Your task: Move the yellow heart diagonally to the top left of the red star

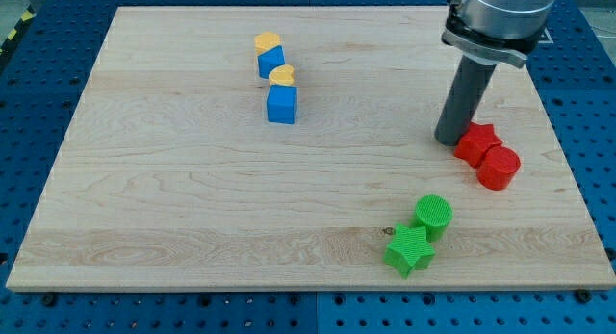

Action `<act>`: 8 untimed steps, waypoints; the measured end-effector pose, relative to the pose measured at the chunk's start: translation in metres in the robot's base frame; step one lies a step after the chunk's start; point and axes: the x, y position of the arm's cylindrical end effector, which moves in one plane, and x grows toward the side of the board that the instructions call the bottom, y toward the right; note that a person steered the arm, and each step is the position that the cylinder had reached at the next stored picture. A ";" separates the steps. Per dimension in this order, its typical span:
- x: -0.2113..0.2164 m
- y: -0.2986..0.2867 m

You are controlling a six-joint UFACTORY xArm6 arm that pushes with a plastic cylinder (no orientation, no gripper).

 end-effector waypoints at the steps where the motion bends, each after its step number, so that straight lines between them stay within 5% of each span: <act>1: 0.003 0.001; 2: 0.003 -0.052; 5: 0.007 -0.332; 6: -0.030 -0.363; 8: -0.058 -0.330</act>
